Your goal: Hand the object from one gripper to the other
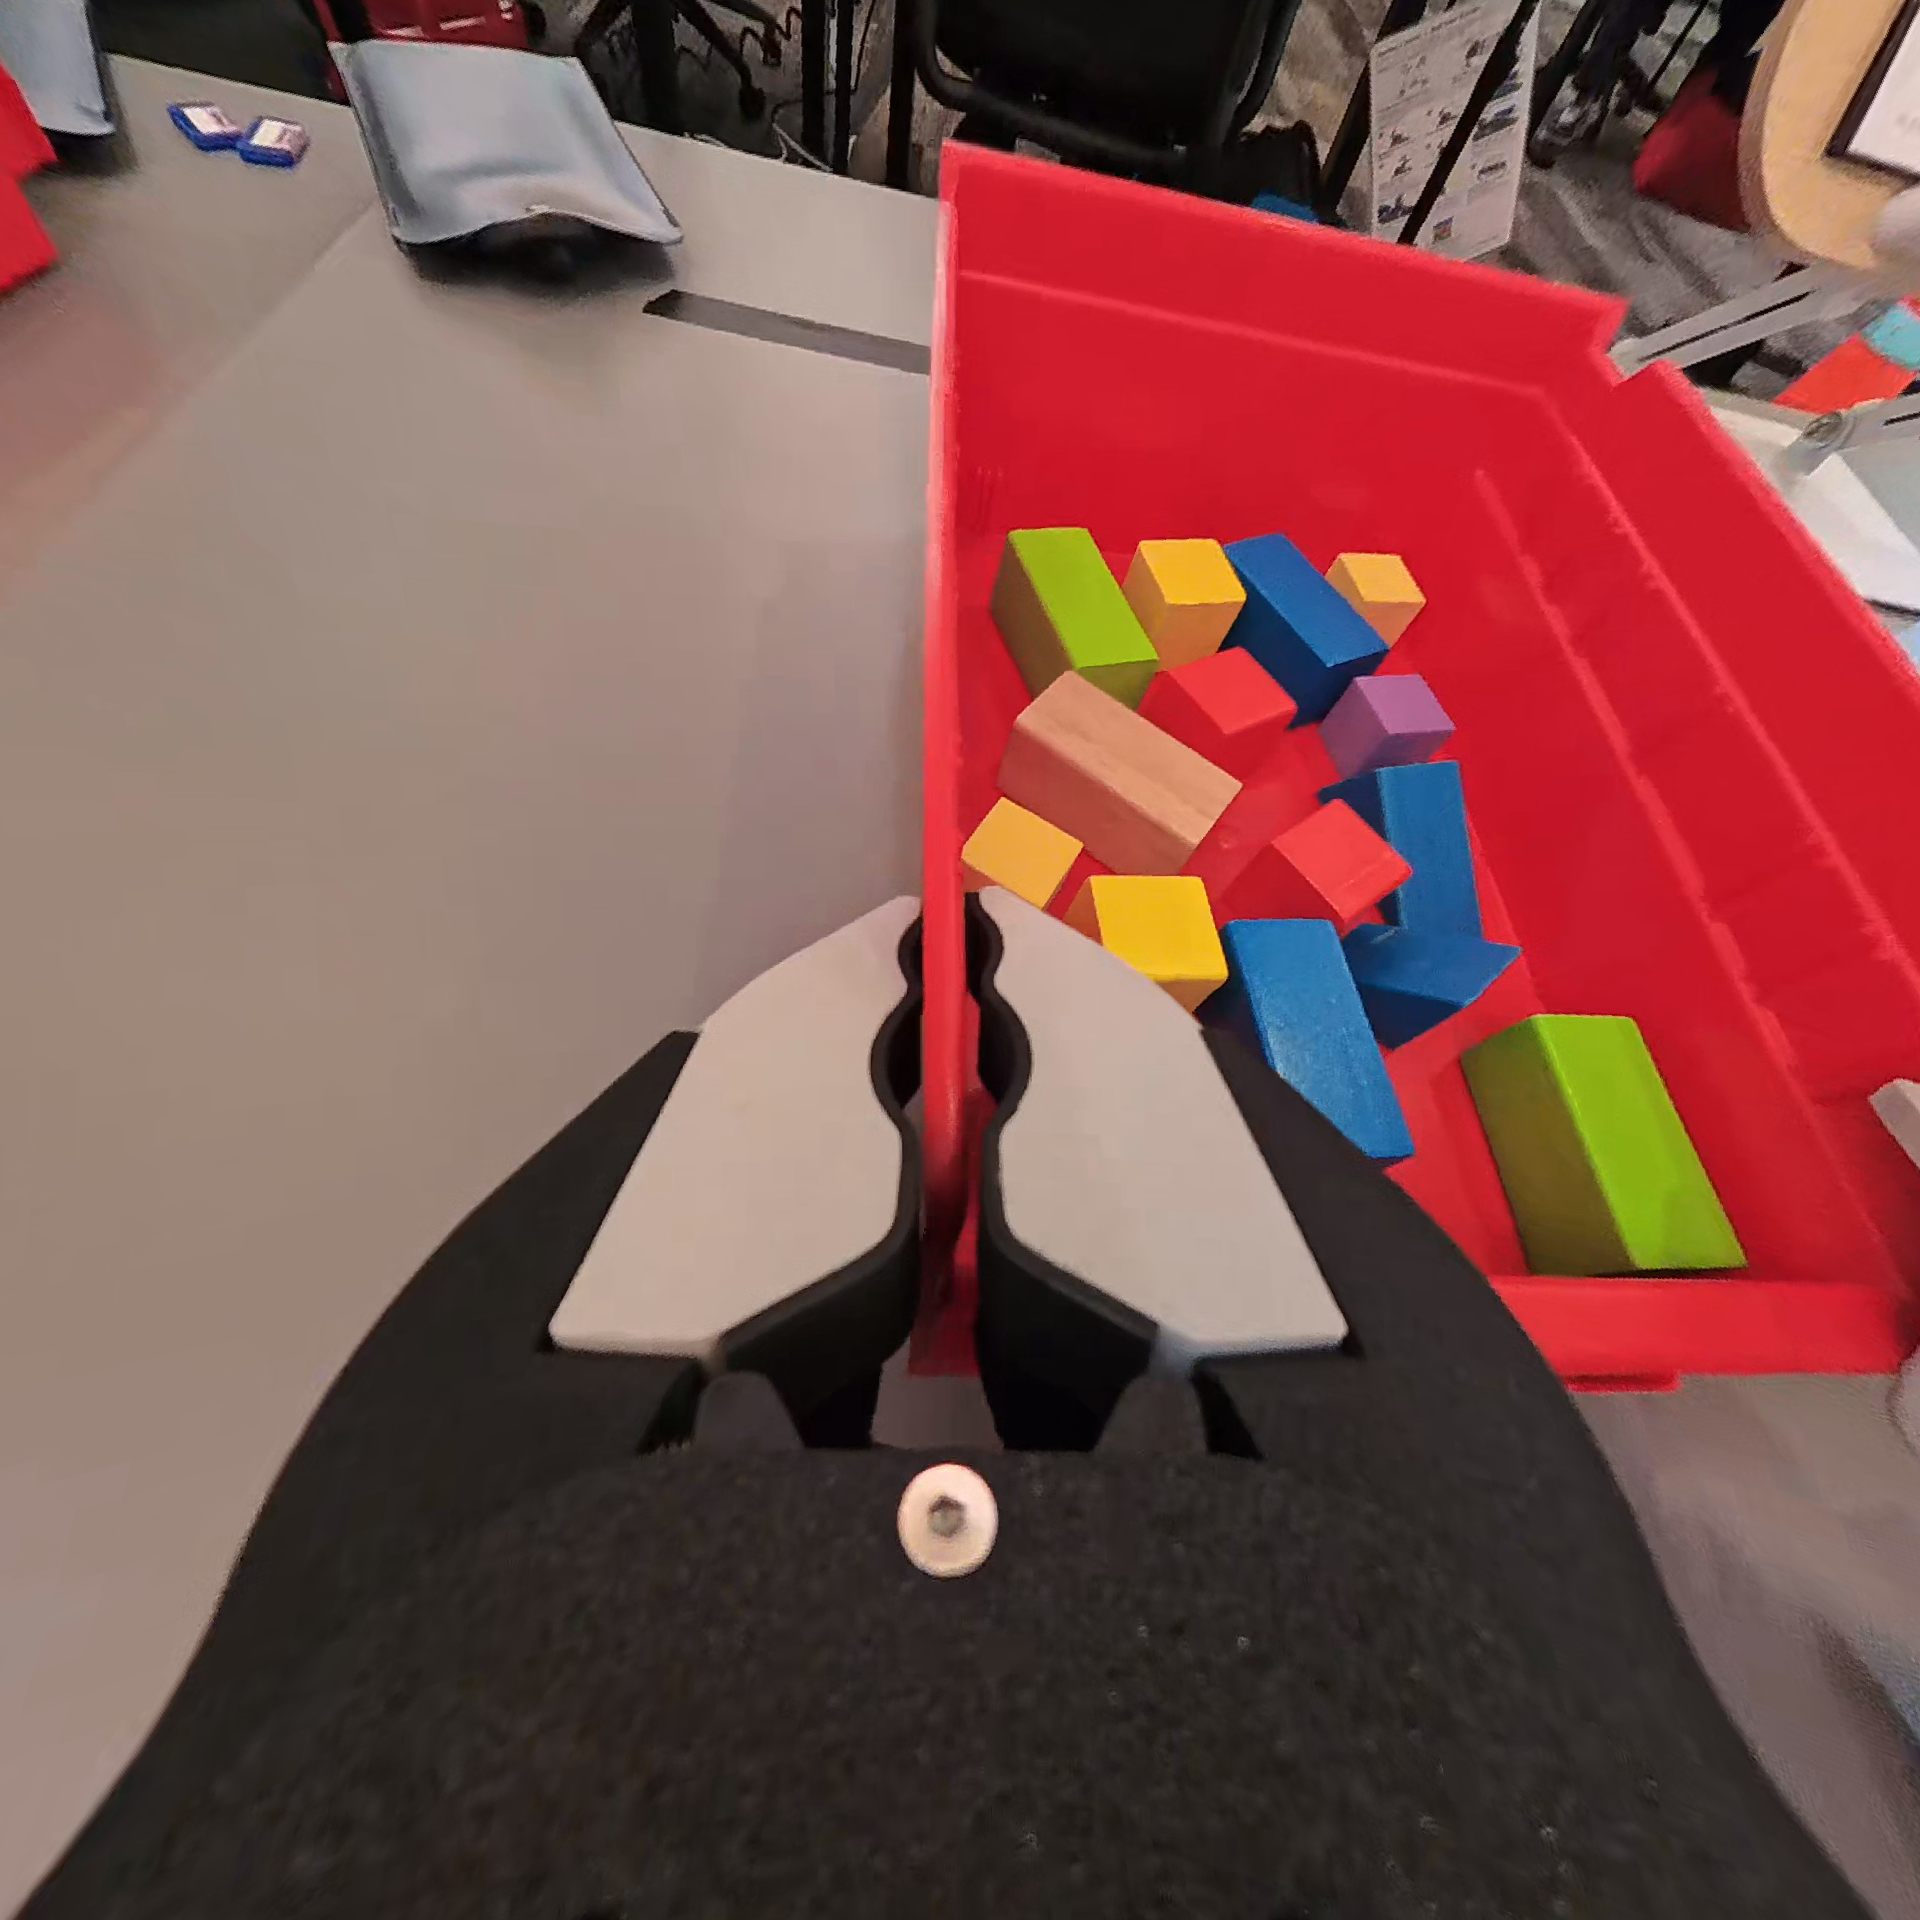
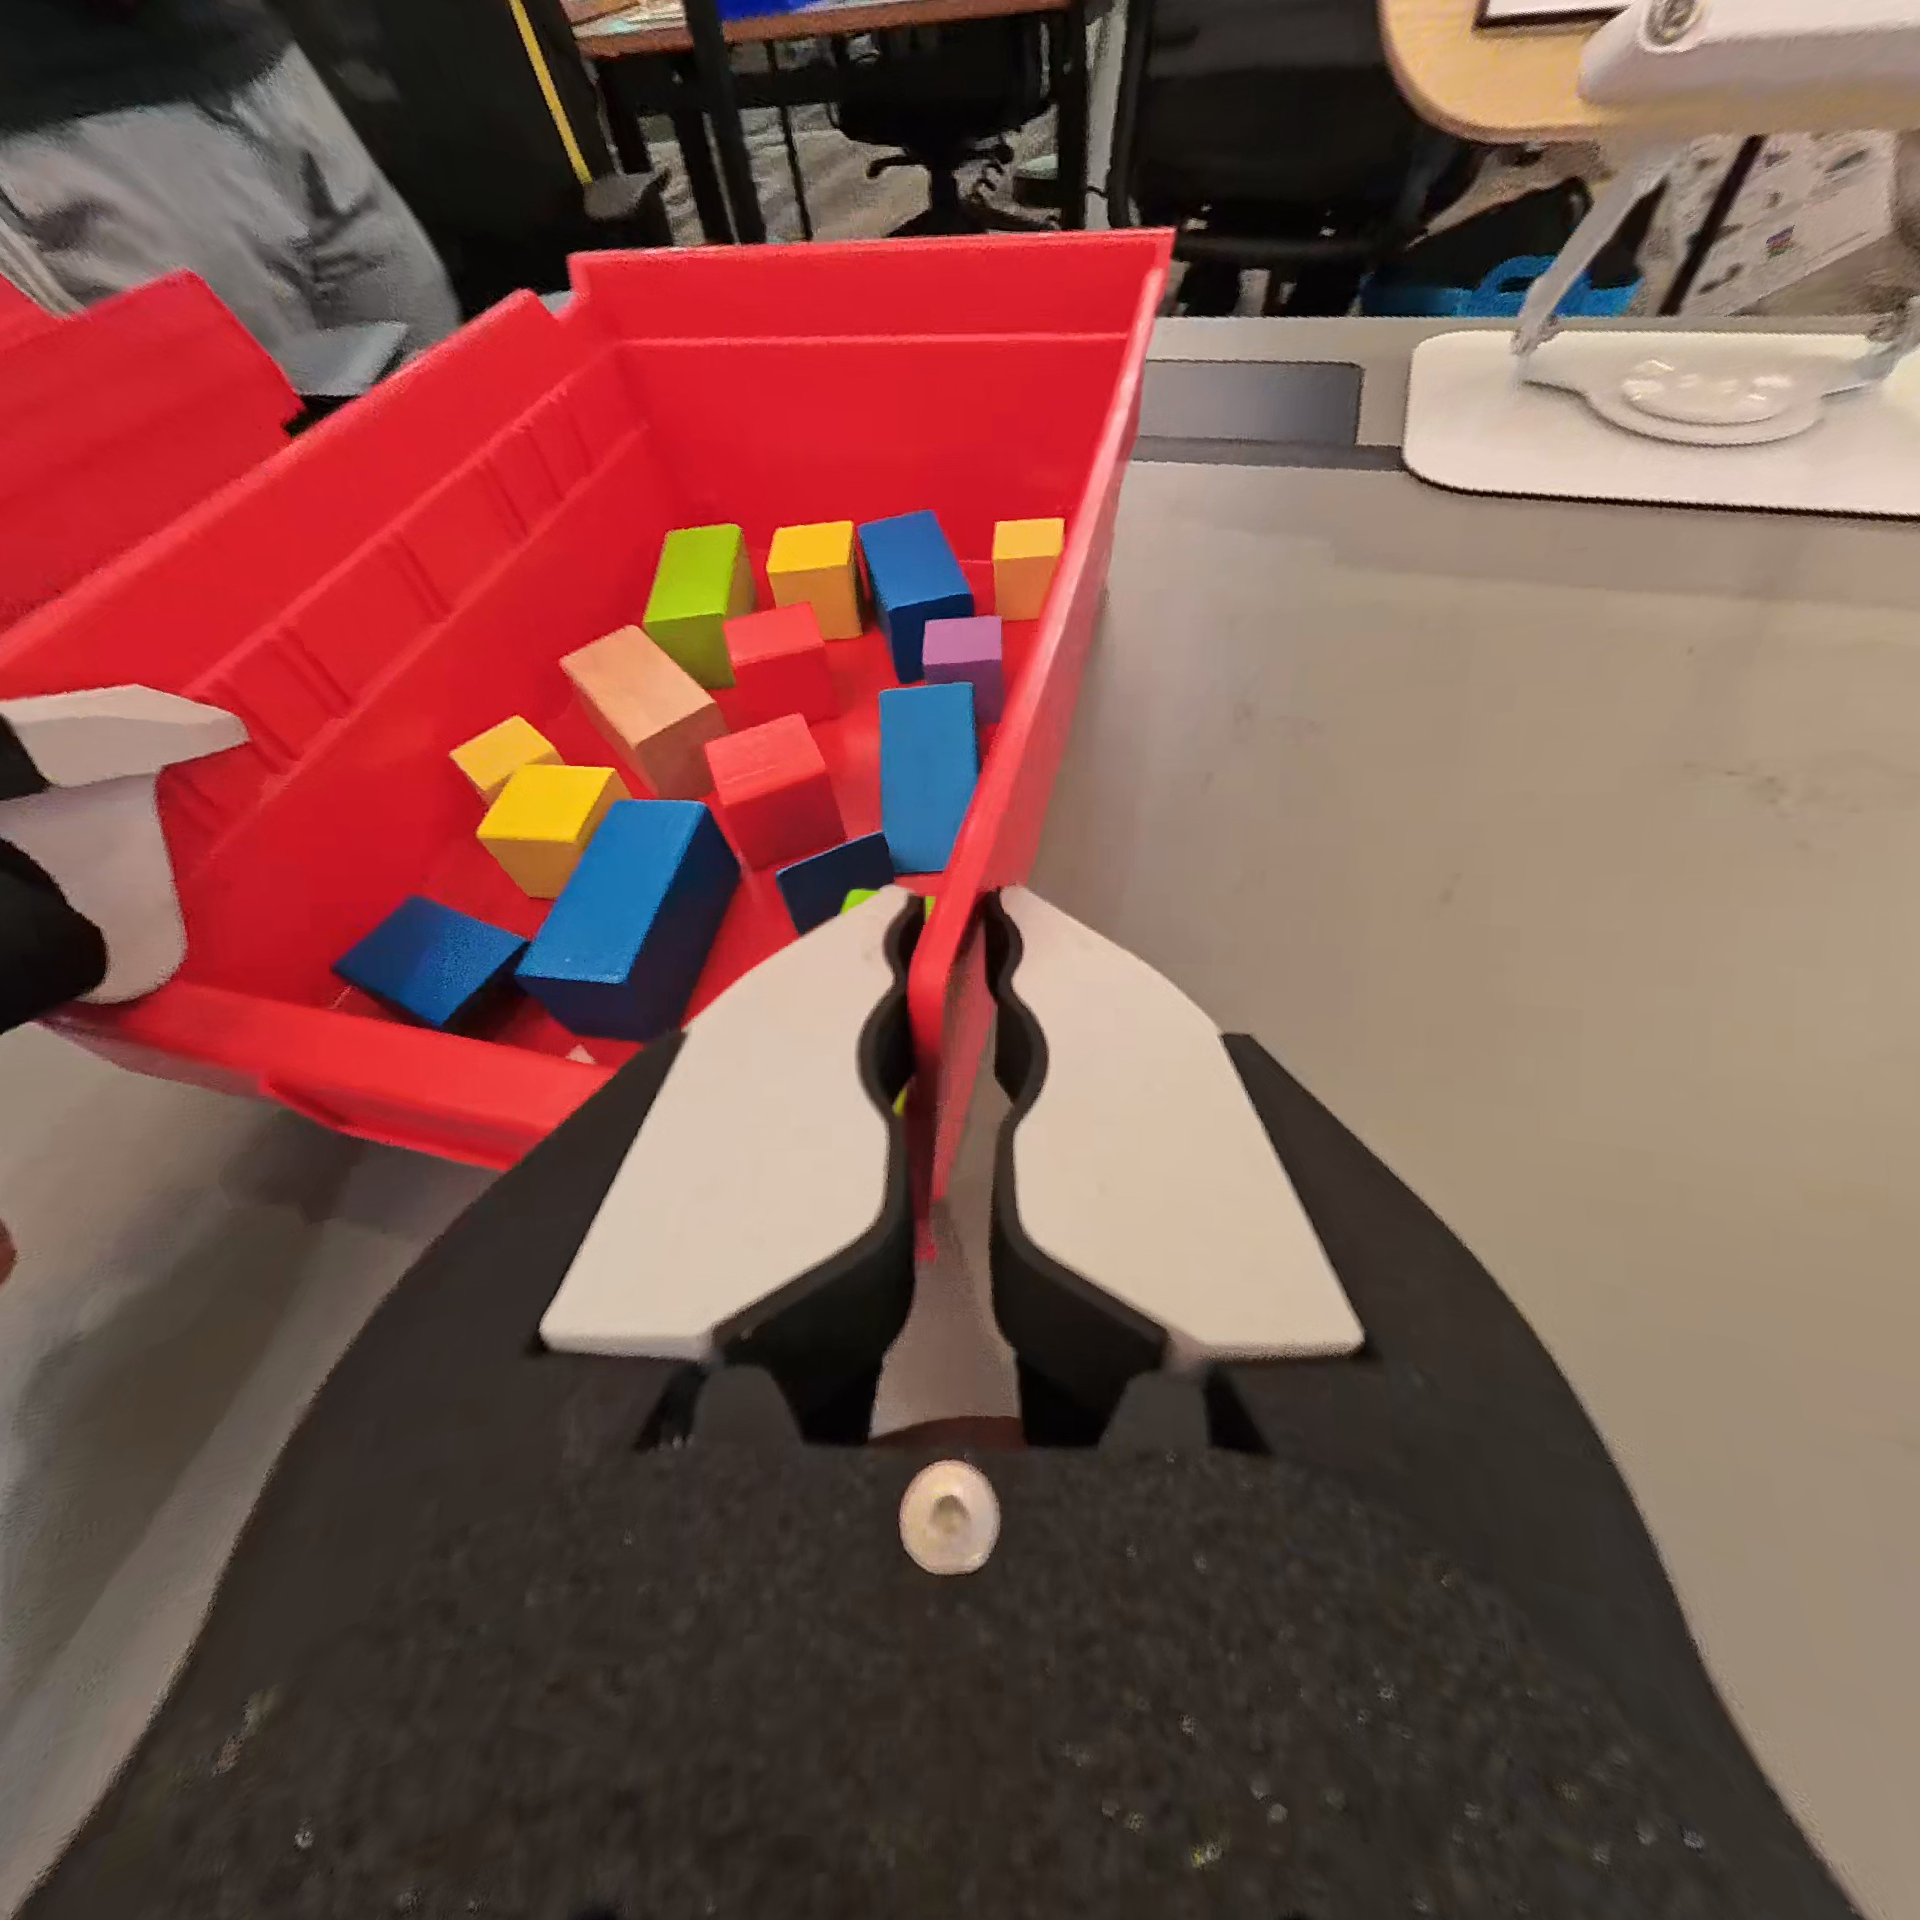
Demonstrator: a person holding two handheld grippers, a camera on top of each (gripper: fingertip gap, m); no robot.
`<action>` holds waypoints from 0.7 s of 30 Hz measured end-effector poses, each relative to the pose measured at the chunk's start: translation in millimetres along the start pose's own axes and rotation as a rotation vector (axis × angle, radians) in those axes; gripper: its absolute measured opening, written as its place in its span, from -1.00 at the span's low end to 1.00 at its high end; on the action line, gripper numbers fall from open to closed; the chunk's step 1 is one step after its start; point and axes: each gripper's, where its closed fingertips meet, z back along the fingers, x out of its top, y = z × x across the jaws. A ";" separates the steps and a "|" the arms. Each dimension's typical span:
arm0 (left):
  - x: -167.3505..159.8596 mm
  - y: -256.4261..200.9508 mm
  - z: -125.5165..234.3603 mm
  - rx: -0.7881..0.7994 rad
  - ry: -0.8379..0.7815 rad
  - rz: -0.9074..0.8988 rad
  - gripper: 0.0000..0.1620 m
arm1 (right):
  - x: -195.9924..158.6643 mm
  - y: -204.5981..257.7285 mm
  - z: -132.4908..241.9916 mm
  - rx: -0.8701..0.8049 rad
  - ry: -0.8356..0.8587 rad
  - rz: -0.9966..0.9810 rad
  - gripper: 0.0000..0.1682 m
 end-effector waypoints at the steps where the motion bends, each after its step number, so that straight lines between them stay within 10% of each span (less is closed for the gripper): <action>1: -0.4 -0.8 0.8 -0.009 -0.003 0.010 -0.94 | -0.2 -0.3 0.3 0.018 0.006 0.001 -0.86; 10: 32.2 -6.8 54.8 -0.057 -0.174 0.104 -0.45 | 17.0 -34.1 73.6 0.328 0.041 0.155 -0.66; 21: -0.5 -128.2 108.4 -0.276 -0.173 -0.067 -0.39 | 31.6 -315.1 190.1 -0.006 -0.161 0.130 -0.52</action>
